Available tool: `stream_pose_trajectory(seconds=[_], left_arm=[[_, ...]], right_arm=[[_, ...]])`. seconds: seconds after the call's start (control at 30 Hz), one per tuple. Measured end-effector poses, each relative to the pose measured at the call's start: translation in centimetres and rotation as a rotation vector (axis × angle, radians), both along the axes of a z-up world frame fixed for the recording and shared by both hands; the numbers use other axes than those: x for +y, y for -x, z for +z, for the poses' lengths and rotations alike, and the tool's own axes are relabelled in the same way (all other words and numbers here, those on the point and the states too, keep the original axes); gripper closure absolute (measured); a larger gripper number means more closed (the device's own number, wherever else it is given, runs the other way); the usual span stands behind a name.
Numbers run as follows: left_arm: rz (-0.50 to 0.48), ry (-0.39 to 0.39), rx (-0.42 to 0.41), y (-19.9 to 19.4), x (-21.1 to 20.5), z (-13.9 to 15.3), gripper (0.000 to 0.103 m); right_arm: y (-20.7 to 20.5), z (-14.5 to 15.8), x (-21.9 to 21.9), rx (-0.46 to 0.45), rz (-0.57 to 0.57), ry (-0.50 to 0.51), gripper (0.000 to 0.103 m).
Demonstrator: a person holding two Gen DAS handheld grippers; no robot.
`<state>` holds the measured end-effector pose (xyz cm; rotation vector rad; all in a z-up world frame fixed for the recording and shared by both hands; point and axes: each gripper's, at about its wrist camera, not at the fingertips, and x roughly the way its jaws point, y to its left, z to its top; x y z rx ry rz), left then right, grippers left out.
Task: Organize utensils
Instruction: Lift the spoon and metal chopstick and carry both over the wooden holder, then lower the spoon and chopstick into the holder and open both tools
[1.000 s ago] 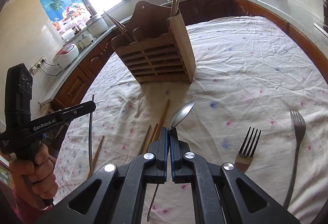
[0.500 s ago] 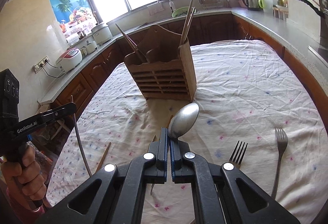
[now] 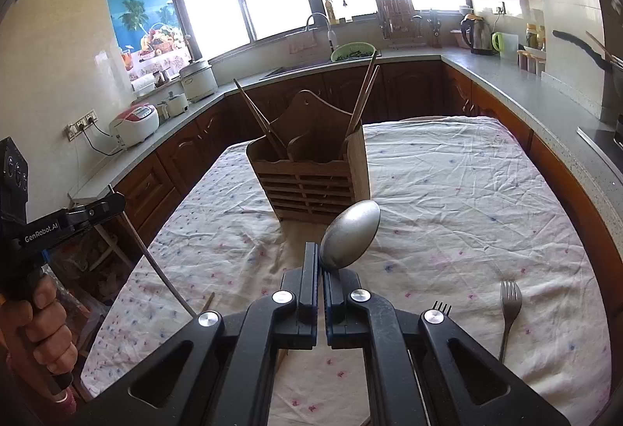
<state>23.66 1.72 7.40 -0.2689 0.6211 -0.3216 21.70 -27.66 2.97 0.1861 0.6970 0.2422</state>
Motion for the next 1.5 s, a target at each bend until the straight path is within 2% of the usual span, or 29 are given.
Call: stream_pose_trajectory(seconds=[0.3,0.6,0.87,1.1,1.3,1.5], left_arm=[[0.025,0.046,-0.036,-0.3,1.0,1.5,0.099],[0.050,0.107,-0.107,-2.0,1.4,4.6,0.099],[0.086,0.165,-0.166,-6.0,1.3,7.6,0.099],[0.139,0.176,-0.228,-10.6,1.0,9.6,0.099],[0.176,0.156,-0.238,-14.4,-0.2,8.9,0.099],[0.188,0.125,-0.194,-17.0,-1.6,5.5,0.099]], right_arm=[[-0.4,1.0,0.1,-0.038,-0.001,0.006,0.101],[-2.3,3.1,0.1,-0.108,-0.017,0.038,0.101],[-5.7,5.5,-0.4,-0.176,-0.043,0.035,0.101],[-9.4,7.5,-0.4,-0.247,-0.065,0.065,0.101],[-12.6,7.2,0.3,-0.263,-0.046,0.102,0.101],[-14.5,5.2,1.8,-0.249,-0.021,0.150,0.101]])
